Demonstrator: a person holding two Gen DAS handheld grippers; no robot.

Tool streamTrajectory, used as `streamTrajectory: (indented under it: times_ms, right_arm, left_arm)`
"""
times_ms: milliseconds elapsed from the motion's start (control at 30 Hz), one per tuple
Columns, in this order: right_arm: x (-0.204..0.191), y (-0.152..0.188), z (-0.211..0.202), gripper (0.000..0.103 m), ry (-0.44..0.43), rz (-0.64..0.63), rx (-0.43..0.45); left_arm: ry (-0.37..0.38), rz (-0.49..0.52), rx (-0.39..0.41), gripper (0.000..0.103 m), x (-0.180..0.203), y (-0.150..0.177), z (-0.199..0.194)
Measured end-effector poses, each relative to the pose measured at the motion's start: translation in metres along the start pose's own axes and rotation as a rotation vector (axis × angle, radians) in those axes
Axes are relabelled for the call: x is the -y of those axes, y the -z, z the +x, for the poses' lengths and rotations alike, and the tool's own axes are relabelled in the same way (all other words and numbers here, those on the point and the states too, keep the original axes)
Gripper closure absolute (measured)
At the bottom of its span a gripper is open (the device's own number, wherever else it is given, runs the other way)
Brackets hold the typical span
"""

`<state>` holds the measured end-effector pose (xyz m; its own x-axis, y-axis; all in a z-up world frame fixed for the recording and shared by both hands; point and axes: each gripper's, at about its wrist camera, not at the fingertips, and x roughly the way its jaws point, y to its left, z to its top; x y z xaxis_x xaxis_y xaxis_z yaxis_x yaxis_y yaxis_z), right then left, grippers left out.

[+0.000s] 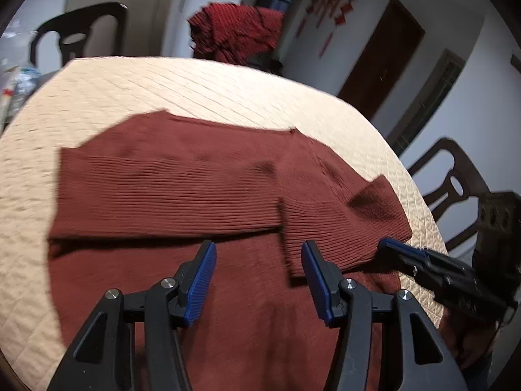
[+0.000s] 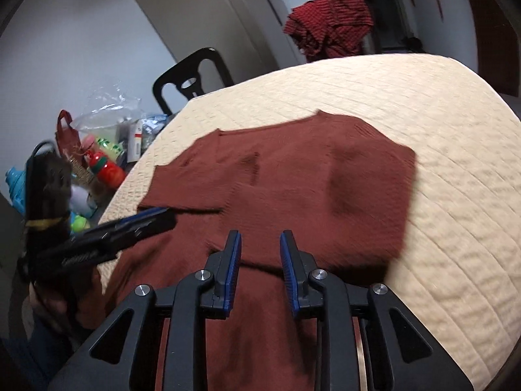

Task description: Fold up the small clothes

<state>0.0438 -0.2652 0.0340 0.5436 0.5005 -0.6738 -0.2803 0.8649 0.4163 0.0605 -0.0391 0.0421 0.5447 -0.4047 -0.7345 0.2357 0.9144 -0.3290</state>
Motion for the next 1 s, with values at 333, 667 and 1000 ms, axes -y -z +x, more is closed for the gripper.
streamTrajectory:
  times_ms: [333, 667, 1000]
  right_arm:
    - [0.024, 0.013, -0.008, 0.078, 0.016, 0.057, 0.027]
    - [0.025, -0.003, 0.002, 0.078, 0.040, 0.056, 0.041]
    - [0.025, -0.009, -0.007, 0.078, 0.033, 0.055, 0.084]
  left_arm:
    - [0.025, 0.062, -0.091, 0.093, 0.034, -0.003, 0.043]
    - [0.087, 0.046, 0.121, 0.098, 0.011, -0.041, -0.001]
    - [0.025, -0.048, 0.038, 0.097, -0.031, -0.021, 0.017]
